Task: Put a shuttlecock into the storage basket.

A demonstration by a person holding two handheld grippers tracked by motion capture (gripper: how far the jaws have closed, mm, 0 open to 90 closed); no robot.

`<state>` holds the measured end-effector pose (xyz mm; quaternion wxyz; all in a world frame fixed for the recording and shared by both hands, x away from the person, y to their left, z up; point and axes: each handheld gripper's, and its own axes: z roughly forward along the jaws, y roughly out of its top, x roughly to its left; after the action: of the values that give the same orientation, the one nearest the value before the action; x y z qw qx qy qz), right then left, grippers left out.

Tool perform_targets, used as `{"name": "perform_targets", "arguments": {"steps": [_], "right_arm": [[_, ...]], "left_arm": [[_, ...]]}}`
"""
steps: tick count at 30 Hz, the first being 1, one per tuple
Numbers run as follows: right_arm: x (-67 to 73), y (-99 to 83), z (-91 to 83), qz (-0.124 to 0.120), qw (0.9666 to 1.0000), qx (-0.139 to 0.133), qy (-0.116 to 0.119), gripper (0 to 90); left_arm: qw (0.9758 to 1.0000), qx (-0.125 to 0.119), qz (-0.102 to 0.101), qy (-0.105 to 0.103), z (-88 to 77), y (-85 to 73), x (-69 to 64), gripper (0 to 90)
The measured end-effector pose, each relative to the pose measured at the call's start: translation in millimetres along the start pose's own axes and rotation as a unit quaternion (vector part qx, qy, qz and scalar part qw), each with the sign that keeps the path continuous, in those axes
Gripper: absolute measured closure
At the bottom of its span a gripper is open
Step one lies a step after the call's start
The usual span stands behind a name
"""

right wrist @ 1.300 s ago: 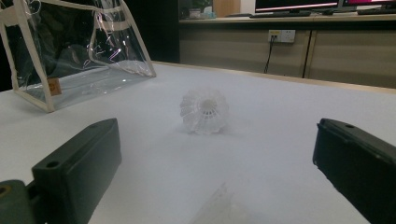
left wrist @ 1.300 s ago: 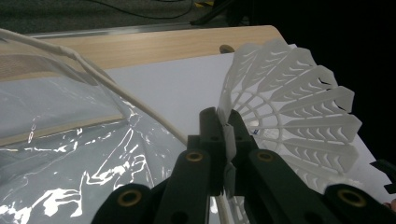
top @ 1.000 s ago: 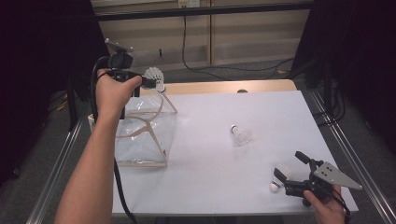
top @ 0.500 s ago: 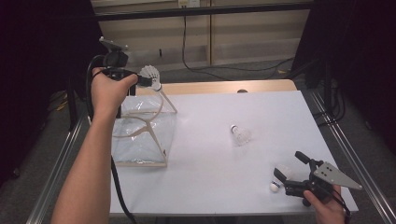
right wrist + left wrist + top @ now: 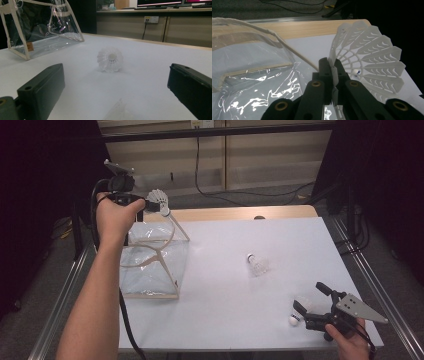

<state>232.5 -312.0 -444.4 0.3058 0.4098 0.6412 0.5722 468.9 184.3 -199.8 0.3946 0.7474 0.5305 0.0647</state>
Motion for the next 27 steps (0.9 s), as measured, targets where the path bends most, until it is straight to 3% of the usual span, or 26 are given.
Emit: {"name": "perform_targets", "arguments": {"steps": [27], "right_arm": [[-0.3, 0.2, -0.3, 0.001, 1.0000, -0.002, 0.000, 0.8]], "left_arm": [[0.9996, -0.004, -0.018, 0.023, -5.5, -0.3, 17.7, 89.4]]}}
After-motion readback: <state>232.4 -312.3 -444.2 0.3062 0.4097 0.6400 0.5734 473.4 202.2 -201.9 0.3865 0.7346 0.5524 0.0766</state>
